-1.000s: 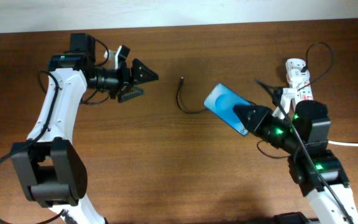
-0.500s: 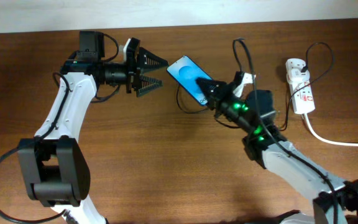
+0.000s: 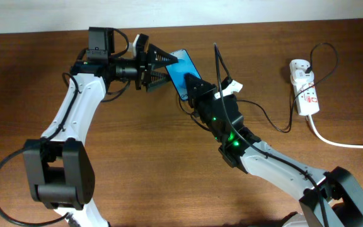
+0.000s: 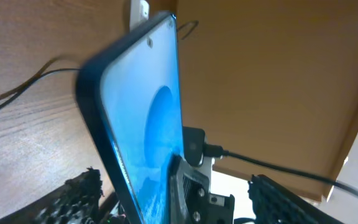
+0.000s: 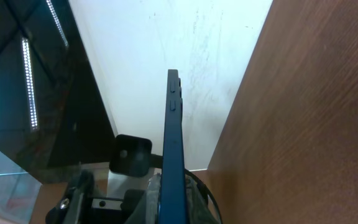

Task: Plug charger to phone and switch on socket

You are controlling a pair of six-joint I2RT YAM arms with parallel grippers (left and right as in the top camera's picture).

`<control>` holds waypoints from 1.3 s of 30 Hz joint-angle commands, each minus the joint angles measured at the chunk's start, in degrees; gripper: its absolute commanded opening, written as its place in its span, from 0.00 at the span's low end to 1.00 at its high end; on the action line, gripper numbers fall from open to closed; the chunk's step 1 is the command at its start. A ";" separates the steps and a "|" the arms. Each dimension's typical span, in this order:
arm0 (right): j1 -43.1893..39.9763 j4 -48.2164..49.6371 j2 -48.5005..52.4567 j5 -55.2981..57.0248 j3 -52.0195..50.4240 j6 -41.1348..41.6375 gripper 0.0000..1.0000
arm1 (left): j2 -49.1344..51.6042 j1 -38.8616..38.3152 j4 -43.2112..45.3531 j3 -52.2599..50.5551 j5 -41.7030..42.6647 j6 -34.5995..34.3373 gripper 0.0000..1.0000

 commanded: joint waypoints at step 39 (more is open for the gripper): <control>1.14 2.64 -0.26 -12.66 2.21 7.80 0.04 | -1.29 -0.94 1.46 -0.22 -2.54 -0.74 0.19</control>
